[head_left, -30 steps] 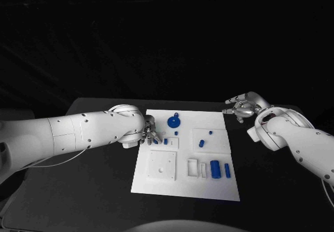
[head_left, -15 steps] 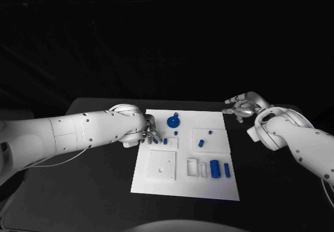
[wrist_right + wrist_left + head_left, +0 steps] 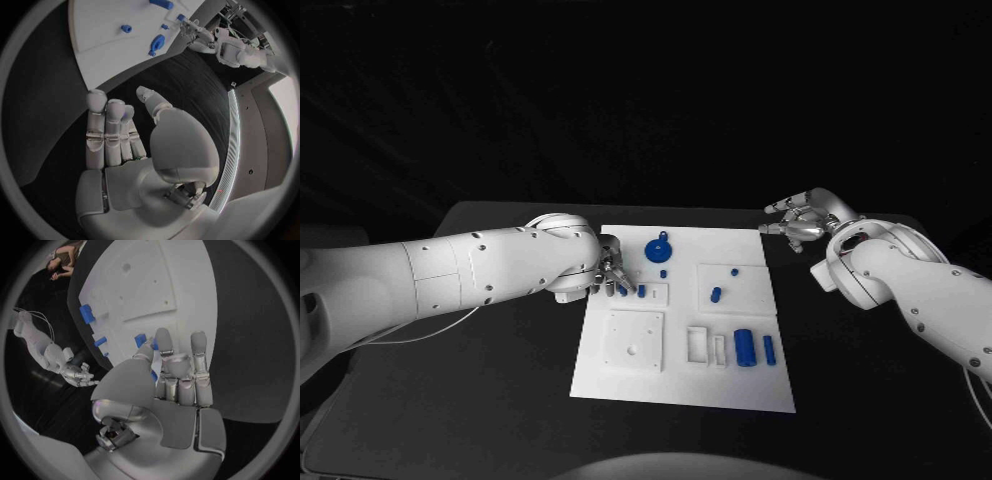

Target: Assemble the parts on the task board

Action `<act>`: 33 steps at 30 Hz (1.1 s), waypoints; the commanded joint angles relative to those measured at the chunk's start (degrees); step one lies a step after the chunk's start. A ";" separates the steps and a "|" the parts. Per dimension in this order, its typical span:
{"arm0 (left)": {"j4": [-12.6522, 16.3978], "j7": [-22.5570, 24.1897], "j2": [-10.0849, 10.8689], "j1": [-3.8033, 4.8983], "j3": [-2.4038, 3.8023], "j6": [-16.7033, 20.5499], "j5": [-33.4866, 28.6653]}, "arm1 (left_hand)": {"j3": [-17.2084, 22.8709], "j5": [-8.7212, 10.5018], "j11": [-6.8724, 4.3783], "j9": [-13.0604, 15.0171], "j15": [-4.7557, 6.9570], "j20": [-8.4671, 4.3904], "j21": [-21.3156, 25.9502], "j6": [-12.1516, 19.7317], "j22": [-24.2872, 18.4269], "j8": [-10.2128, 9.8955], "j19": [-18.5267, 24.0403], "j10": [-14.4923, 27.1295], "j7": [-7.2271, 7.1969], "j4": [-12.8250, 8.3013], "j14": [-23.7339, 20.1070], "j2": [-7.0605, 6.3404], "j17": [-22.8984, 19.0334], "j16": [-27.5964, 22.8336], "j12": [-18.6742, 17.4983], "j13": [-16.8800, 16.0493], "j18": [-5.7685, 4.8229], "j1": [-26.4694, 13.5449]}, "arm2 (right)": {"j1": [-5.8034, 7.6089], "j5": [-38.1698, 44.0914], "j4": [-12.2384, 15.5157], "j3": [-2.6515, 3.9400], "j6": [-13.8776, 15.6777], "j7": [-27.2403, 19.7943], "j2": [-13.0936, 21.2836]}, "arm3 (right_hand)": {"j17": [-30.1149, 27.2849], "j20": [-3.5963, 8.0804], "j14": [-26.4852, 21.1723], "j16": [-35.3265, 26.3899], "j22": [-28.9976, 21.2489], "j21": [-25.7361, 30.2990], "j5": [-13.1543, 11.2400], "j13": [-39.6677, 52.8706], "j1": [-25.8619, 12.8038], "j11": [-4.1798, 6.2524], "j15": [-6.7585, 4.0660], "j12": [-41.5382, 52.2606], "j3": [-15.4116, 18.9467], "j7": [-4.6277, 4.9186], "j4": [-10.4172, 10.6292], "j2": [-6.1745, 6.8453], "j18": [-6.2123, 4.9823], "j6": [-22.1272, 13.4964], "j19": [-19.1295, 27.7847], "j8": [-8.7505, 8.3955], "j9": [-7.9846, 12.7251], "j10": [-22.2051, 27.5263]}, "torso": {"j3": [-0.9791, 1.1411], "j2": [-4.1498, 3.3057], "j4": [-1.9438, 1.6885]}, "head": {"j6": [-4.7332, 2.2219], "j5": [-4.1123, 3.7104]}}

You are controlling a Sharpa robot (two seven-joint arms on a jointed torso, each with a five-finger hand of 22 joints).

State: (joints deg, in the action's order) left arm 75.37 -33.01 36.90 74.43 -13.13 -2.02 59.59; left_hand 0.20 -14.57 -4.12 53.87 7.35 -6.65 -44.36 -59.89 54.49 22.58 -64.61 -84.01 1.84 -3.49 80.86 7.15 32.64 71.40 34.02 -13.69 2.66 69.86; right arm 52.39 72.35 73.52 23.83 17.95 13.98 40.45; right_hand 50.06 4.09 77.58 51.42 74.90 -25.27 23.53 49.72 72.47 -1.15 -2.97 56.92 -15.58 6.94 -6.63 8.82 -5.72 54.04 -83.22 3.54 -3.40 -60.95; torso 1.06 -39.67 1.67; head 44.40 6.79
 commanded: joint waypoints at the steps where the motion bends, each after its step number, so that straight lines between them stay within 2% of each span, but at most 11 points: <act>1: -0.12 -1.06 -0.13 -1.13 -0.74 -3.03 0.33 | 0.66 -0.05 -0.28 0.08 -0.02 0.06 0.20 -3.62 0.07 0.01 -0.04 -2.85 -3.64 -0.22 0.22 0.35 0.18 -0.22 0.15 -0.04 0.29 0.83 | -0.08 0.24 0.03 0.02 -0.81 -0.39 0.02 | -0.07 -0.12 -0.53 0.07 2.50 0.34 0.20 -0.05 -0.36 0.15 0.02 0.11 0.12 0.25 0.05 -0.39 -0.95 -0.21 -0.06 -0.15 -0.02 0.37 | -0.02 0.02 0.00 | 0.04 0.02; 14: -0.08 -1.15 0.33 -1.13 -0.73 -4.01 0.33 | 1.69 -0.09 -0.23 0.54 -0.13 0.51 0.21 -3.53 0.28 0.30 0.03 -2.86 -3.59 -1.88 0.23 0.85 0.75 -0.01 0.23 -0.05 0.71 0.43 | -0.20 0.23 0.05 0.02 -0.85 -0.36 0.06 | -0.07 -0.12 -0.53 0.07 2.50 0.34 0.20 -0.05 -0.36 0.15 0.02 0.11 0.12 0.25 0.05 -0.39 -0.95 -0.21 -0.06 -0.15 -0.02 0.37 | -0.06 0.02 -0.06 | 0.17 -0.01; 33: -0.05 -1.23 0.90 -1.13 -0.73 -4.33 0.86 | 1.75 0.07 -0.29 0.62 -0.14 0.54 0.22 -3.49 0.32 0.30 -0.04 -2.85 -3.59 -2.12 0.27 0.91 0.91 0.00 0.23 -0.07 0.77 0.34 | -0.26 0.23 0.04 0.02 -0.85 -0.35 0.08 | -0.07 -0.12 -0.53 0.07 2.50 0.34 0.20 -0.05 -0.36 0.15 0.02 0.11 0.12 0.25 0.05 -0.39 -0.95 -0.21 -0.06 -0.15 -0.02 0.37 | -0.02 0.01 0.01 | 0.27 0.06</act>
State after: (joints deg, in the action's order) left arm 75.58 -32.25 37.69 74.38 -13.06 -3.12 59.70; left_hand 0.42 -14.47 -4.13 54.39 7.35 -6.65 -44.36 -60.33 54.77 22.80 -64.61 -84.01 1.61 -3.72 80.86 7.26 33.51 71.40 34.02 -13.69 2.66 69.97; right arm 52.18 72.34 73.53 23.83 17.82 13.99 40.53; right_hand 50.07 4.09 77.58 51.42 74.90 -25.27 23.53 49.72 72.47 -1.15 -2.97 56.92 -15.58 6.94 -6.64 8.82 -5.71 54.04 -83.22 3.54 -3.39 -60.95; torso 1.02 -39.65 1.66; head 44.63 6.85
